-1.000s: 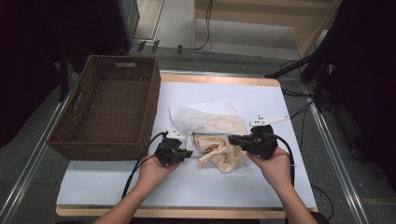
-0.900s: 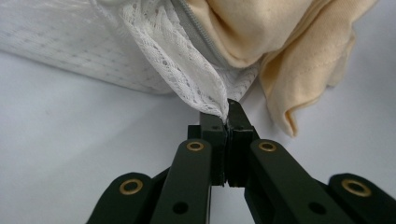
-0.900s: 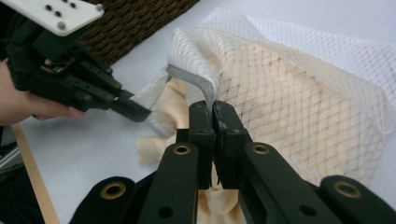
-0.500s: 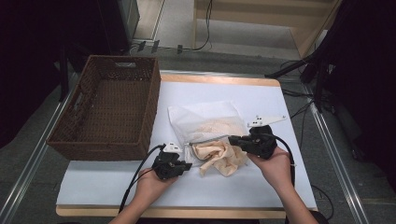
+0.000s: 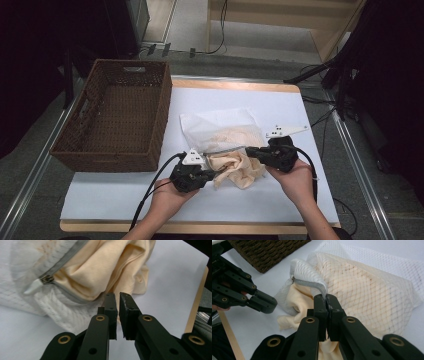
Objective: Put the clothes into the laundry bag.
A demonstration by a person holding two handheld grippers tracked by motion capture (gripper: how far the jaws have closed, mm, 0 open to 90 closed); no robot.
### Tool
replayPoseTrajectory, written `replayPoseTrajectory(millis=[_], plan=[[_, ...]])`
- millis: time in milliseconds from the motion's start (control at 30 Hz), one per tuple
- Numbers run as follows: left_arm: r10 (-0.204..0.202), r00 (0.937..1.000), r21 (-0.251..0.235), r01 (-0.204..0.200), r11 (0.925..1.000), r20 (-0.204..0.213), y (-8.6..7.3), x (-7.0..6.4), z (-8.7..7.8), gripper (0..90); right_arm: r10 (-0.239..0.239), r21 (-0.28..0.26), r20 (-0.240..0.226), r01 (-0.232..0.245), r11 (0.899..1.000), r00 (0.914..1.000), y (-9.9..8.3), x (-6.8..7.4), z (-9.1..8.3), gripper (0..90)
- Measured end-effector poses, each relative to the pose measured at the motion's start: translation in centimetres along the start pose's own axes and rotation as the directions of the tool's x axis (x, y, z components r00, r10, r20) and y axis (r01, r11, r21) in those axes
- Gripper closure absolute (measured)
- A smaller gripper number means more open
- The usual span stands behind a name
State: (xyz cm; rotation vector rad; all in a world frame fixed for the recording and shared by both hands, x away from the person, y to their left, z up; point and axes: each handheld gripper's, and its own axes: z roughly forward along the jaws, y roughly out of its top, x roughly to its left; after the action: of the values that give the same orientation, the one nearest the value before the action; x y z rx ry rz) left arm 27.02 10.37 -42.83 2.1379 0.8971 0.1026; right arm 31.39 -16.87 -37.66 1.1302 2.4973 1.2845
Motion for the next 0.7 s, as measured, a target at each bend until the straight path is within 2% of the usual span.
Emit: replayPoseTrajectory(millis=[167,233,400,533,600,700], plan=[[0.016,0.9998,0.01,-0.016,0.9998,0.011,0.0,-0.5,1.1,88.7,0.006,-0.004,0.006,-0.006,1.0,1.0,-0.3,0.0,-0.2,89.0],[0.014,0.9999,0.008,-0.014,0.9999,0.01,-0.2,-0.7,1.7,89.9,0.008,-0.004,0.012,-0.008,1.0,0.9999,-0.3,0.1,-0.2,89.0],[0.003,1.0,0.036,-0.003,0.9994,0.003,-0.9,-0.6,3.6,90.0,0.009,-0.01,0.022,-0.009,1.0,0.9997,-0.5,0.4,-0.5,89.0],[0.002,0.9994,0.019,-0.001,0.9998,-0.036,-0.5,-0.2,4.8,90.0,0.012,-0.004,0.024,-0.011,1.0,0.9996,-0.6,0.5,-0.4,89.0],[0.015,0.9983,0.015,-0.015,0.9998,-0.057,0.0,-0.1,5.0,90.0,0.008,0.005,0.022,-0.008,1.0,0.9997,-0.6,0.7,-0.1,89.0],[-0.003,0.9976,-0.006,0.003,1.0,-0.07,1.0,0.2,5.4,90.0,0.005,0.018,0.022,-0.005,1.0,0.9998,-0.6,1.0,0.4,89.0]])
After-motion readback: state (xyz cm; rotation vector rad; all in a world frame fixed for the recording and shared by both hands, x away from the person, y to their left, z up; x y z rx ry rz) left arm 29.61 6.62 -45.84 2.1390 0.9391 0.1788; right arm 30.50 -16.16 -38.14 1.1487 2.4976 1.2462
